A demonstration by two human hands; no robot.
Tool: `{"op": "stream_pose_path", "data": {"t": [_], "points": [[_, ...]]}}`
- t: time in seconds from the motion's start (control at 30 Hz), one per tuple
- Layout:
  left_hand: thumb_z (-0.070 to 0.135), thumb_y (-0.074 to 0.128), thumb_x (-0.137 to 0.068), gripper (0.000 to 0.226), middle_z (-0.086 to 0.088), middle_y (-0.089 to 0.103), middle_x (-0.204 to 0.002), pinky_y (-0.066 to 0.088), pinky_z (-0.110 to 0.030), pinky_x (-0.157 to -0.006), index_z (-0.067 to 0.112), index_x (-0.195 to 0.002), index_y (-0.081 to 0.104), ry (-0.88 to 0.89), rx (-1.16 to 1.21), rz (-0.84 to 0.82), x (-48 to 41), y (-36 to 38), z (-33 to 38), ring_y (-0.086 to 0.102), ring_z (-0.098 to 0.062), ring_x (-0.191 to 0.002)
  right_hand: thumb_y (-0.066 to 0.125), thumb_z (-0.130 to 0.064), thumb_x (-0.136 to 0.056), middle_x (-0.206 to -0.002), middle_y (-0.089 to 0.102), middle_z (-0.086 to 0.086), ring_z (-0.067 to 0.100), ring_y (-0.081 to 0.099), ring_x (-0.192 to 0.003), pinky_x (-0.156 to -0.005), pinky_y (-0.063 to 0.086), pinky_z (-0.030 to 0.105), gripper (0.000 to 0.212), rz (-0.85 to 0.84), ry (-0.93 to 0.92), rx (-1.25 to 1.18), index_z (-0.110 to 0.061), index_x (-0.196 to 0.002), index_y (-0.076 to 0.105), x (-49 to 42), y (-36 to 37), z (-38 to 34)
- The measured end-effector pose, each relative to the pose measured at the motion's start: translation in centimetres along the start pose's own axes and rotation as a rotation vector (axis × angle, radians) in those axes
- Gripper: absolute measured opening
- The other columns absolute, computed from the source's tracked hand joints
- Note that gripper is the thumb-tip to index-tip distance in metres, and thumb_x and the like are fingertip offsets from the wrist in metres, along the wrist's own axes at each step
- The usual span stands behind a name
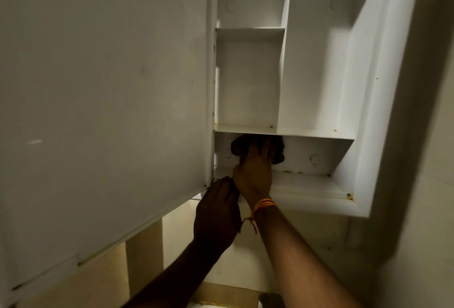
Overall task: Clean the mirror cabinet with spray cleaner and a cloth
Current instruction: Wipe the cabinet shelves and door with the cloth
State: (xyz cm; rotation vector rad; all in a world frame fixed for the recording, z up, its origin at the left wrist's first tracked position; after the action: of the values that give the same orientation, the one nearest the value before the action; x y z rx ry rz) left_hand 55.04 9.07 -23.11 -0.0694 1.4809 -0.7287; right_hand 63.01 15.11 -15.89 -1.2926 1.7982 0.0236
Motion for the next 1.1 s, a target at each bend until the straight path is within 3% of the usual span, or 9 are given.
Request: {"op": "stream_pose_path", "data": {"t": [0.17, 0.27, 0.33, 0.43, 0.6, 0.73, 0.83, 0.97, 1.1], "points": [[0.012, 0.043, -0.086, 0.034, -0.011, 0.07, -0.105, 0.057, -0.034, -0.083, 0.003, -0.102, 0.071, -0.031, -0.014, -0.001, -0.1, 0.6, -0.2, 0.067, -0.028, -0.099, 0.053, 0.002, -0.087, -0.162, 0.013, 0.011, 0.04, 0.006, -0.148, -0.11, 0.036, 0.047, 0.077, -0.08, -0.209, 0.129, -0.017, -0.154, 0.021, 0.2, 0.0, 0.2], [0.015, 0.045, -0.087, 0.033, -0.012, 0.07, -0.107, 0.057, -0.036, -0.086, 0.003, -0.101, 0.073, -0.048, -0.005, 0.023, 0.3, 0.9, -0.2, 0.067, -0.03, -0.102, 0.054, -0.002, -0.088, -0.162, 0.013, 0.007, 0.038, 0.005, -0.148, -0.11, 0.036, 0.046, 0.078, -0.099, -0.226, 0.179, -0.019, -0.155, 0.018, 0.1, 0.2, 0.6], [0.015, 0.045, -0.088, 0.033, -0.012, 0.071, -0.106, 0.054, -0.034, -0.089, 0.003, -0.102, 0.073, -0.051, -0.004, 0.067, 0.3, 1.0, -0.1, 0.067, -0.029, -0.102, 0.054, -0.004, -0.088, -0.161, 0.019, 0.006, 0.036, 0.015, -0.147, -0.111, 0.038, 0.046, 0.076, -0.15, -0.313, 0.195, -0.02, -0.155, 0.021, -0.2, 0.4, 0.5], [0.013, 0.047, -0.086, 0.034, -0.013, 0.071, -0.107, 0.049, -0.033, -0.093, 0.002, -0.107, 0.071, -0.047, -0.013, 0.14, 0.4, 0.8, 0.2, 0.067, -0.03, -0.103, 0.055, -0.005, -0.088, -0.152, 0.039, 0.005, 0.032, 0.039, -0.135, -0.108, 0.041, 0.044, 0.068, -0.399, -0.542, 0.232, -0.021, -0.151, 0.034, -1.8, 0.9, -0.8], [-0.003, 0.068, -0.07, 0.039, -0.011, 0.07, -0.107, 0.047, -0.035, -0.095, 0.003, -0.109, 0.071, -0.019, -0.053, 0.182, 0.1, 1.2, 0.1, 0.065, -0.03, -0.103, 0.06, -0.017, -0.092, -0.151, 0.042, 0.006, 0.031, 0.04, -0.135, -0.111, 0.038, 0.043, 0.055, -0.49, -0.767, 0.478, -0.018, -0.145, 0.045, -3.6, 0.1, -0.6], [0.005, 0.057, -0.075, 0.038, -0.01, 0.069, -0.107, 0.049, -0.039, -0.092, 0.005, -0.111, 0.069, -0.003, -0.09, 0.171, -0.2, 1.3, -0.3, 0.061, -0.029, -0.104, 0.064, -0.022, -0.09, -0.134, 0.058, 0.011, 0.034, 0.052, -0.123, -0.101, 0.047, 0.047, 0.039, -0.524, -0.903, 0.533, -0.011, -0.128, 0.062, -4.3, -0.6, -0.2], [0.008, 0.048, -0.078, 0.037, -0.009, 0.066, -0.105, 0.044, -0.039, -0.087, 0.006, -0.109, 0.067, -0.004, -0.12, 0.162, -0.6, 1.4, -0.4, 0.055, -0.028, -0.103, 0.064, -0.018, -0.091, -0.134, 0.058, 0.013, 0.034, 0.051, -0.126, -0.106, 0.044, 0.043, 0.039, -0.515, -0.992, 0.654, -0.01, -0.129, 0.061, -4.5, -1.2, -0.6], [0.008, 0.043, -0.077, 0.038, -0.008, 0.065, -0.101, 0.045, -0.039, -0.084, 0.006, -0.106, 0.067, -0.026, -0.11, 0.148, -0.8, 1.3, -0.3, 0.057, -0.028, -0.099, 0.053, -0.039, -0.096, -0.13, 0.059, 0.006, 0.03, 0.048, -0.124, -0.101, 0.046, 0.041, 0.038, -0.564, -0.919, 0.888, -0.019, -0.126, 0.062, -4.5, -3.8, -0.6], [0.01, 0.041, -0.076, 0.043, -0.007, 0.066, -0.105, 0.047, -0.042, -0.083, 0.006, -0.109, 0.068, 0.032, -0.109, 0.139, -0.8, 1.2, -0.5, 0.056, -0.028, -0.1, 0.048, -0.049, -0.096, -0.127, 0.06, -0.004, 0.024, 0.051, -0.12, -0.097, 0.045, 0.035, 0.031, -0.744, -0.487, 0.758, -0.036, -0.121, 0.061, -4.9, -8.2, 1.8]]}}
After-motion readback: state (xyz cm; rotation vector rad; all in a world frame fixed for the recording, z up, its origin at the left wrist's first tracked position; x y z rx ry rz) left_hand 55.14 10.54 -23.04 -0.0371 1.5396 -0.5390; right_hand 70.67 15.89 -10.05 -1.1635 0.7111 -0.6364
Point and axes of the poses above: each hand's wrist, its own x-axis away from the middle knuckle, its own y-axis out of the palm, z = x × y, the point moved 2 cm from there along -x, towards the middle knuckle
